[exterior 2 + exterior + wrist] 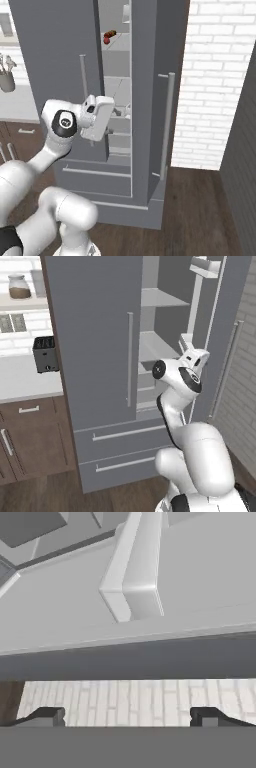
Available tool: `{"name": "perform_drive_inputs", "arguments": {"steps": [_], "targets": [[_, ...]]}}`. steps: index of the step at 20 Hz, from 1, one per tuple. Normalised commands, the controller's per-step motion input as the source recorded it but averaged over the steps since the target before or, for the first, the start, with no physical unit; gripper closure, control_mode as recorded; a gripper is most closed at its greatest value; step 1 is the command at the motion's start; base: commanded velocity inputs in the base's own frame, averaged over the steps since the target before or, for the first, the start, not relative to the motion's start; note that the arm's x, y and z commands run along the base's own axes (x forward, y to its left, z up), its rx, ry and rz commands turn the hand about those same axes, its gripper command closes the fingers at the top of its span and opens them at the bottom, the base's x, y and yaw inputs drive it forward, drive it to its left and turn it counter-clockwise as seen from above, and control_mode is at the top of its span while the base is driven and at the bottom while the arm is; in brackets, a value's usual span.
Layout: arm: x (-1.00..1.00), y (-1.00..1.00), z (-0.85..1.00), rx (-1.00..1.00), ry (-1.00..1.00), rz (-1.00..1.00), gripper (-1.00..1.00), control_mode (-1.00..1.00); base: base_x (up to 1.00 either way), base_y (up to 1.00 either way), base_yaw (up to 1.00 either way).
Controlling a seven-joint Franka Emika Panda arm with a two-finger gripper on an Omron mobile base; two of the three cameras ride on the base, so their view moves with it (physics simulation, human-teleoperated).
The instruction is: Take the strawberry from the fridge and place it on top of the pancake, located on the dining counter.
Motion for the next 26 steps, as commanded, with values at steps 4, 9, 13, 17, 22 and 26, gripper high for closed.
{"name": "perform_drive_inputs", "arguments": {"steps": [4,9,13,17,22,26], "targets": [[0.57,0.02,0.06,-0.01,0.23,-0.04,-1.00,-1.00,0.00,0.00,0.00],[0.94,0.00,0.02,0.01,0.13,-0.02,-1.00,-1.00,0.00,0.00,0.00],[0.58,-0.01,0.00,0.00,0.11,0.00,-1.00,-1.00,0.00,0.00,0.00],[0.13,-0.35,-0.05,0.00,0.11,-0.05,-1.00,-1.00,0.00,0.00,0.00],[-0.01,-0.49,-0.06,0.00,0.03,-0.09,-1.00,-1.00,0.00,0.00,0.00],[-0.15,-0.61,0.00,0.00,0.00,-0.09,-1.00,-1.00,0.00,0.00,0.00]]}}
